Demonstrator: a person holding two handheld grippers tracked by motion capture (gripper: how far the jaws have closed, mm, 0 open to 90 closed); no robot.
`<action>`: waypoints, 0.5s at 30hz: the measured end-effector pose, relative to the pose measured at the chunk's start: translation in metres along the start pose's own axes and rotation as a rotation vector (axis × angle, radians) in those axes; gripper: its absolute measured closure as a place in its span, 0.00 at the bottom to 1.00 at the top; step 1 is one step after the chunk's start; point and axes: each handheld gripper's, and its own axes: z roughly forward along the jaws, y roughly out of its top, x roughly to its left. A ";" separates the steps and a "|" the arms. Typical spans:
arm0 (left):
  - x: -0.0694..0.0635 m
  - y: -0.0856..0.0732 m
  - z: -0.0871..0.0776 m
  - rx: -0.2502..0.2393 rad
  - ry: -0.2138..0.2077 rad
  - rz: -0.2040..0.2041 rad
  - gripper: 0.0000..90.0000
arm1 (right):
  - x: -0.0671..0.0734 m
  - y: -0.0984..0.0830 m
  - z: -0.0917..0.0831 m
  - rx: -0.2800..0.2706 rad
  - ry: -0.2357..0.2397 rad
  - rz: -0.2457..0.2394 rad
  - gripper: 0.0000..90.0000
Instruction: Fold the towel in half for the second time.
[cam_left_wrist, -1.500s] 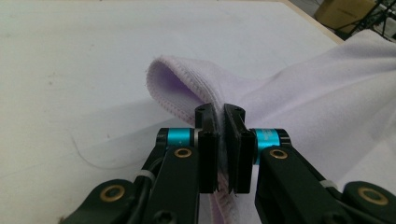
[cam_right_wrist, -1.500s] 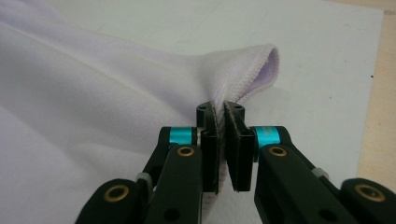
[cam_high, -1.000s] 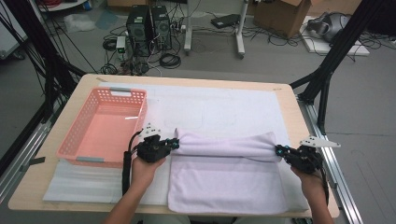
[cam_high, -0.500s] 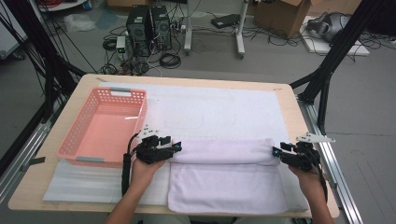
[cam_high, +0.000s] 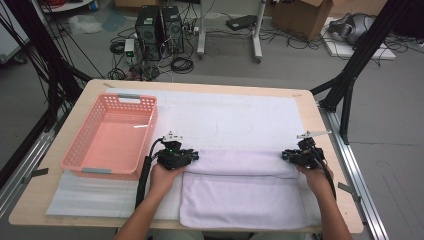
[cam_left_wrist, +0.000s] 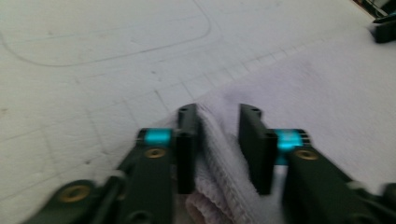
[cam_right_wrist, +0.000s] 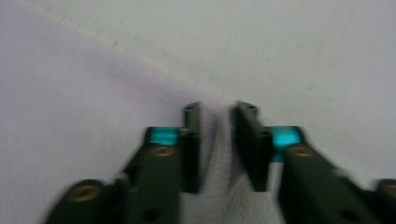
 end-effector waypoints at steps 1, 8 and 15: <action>-0.001 -0.001 -0.002 -0.011 0.000 0.014 0.88 | 0.001 -0.003 -0.001 -0.014 -0.002 -0.012 0.94; -0.012 -0.009 -0.029 -0.143 -0.040 0.046 0.91 | 0.014 -0.020 -0.034 -0.209 -0.026 -0.037 0.95; -0.020 -0.022 -0.051 -0.203 -0.090 0.041 0.90 | 0.032 -0.040 -0.060 -0.326 -0.035 -0.061 0.95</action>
